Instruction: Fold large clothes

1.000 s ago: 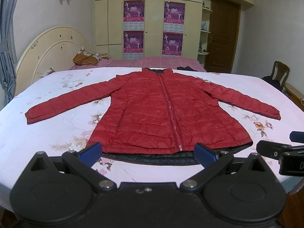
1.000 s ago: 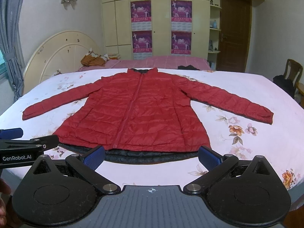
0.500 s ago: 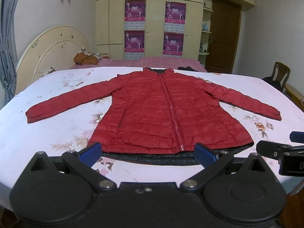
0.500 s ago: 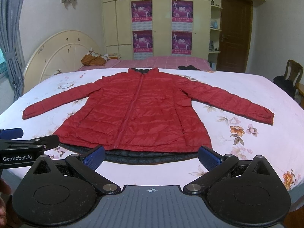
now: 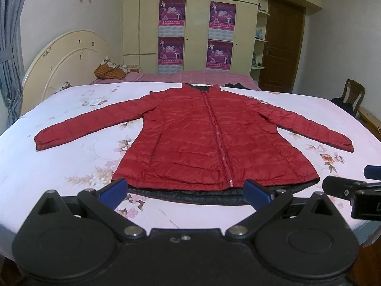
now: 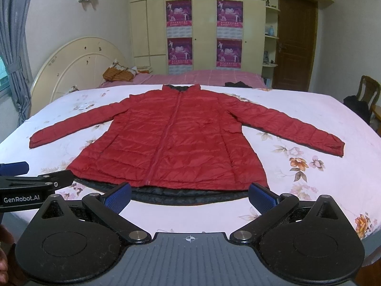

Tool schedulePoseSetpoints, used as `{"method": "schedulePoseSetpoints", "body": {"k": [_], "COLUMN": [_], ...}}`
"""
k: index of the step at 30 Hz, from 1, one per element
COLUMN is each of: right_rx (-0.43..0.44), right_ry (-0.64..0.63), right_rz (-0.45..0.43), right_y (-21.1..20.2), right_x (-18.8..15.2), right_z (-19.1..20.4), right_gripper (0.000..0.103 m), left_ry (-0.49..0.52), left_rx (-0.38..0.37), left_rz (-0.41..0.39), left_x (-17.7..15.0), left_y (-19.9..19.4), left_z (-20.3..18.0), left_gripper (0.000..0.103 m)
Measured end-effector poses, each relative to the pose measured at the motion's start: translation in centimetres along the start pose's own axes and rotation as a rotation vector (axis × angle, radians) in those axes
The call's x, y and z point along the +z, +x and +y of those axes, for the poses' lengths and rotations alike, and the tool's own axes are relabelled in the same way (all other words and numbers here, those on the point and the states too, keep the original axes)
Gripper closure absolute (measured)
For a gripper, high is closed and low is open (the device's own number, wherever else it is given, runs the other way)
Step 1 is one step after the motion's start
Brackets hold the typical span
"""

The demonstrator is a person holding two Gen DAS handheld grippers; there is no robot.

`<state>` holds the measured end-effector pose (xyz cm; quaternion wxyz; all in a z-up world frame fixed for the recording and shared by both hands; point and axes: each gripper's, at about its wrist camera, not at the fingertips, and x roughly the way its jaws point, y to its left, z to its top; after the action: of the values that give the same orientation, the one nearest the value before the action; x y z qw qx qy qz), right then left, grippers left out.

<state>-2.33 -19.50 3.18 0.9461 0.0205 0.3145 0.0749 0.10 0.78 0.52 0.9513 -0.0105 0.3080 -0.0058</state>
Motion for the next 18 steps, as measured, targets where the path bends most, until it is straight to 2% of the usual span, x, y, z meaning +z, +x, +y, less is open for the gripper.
{"method": "schedulePoseSetpoints", "body": {"k": [5,13,18], "right_rx": [-0.013,-0.031,-0.054], "right_ry": [0.022,0.088,0.122], "right_rz": [0.006,0.008,0.006], "right_y": [0.6,3.2,5.7], "right_x": [0.0,1.5,2.4], "right_z": [-0.4,-2.0,-2.9], "right_gripper": [0.0,0.0,0.0], "left_ry": [-0.006,-0.01,-0.071], "left_rx": [-0.004,-0.003,-0.025], "left_rz": [0.003,-0.003,0.005], "left_x": [0.0,1.5,3.0], "left_y": [0.4,3.1,5.8], "left_z": [0.2,0.8,1.6], "left_gripper": [0.0,0.0,0.0]}}
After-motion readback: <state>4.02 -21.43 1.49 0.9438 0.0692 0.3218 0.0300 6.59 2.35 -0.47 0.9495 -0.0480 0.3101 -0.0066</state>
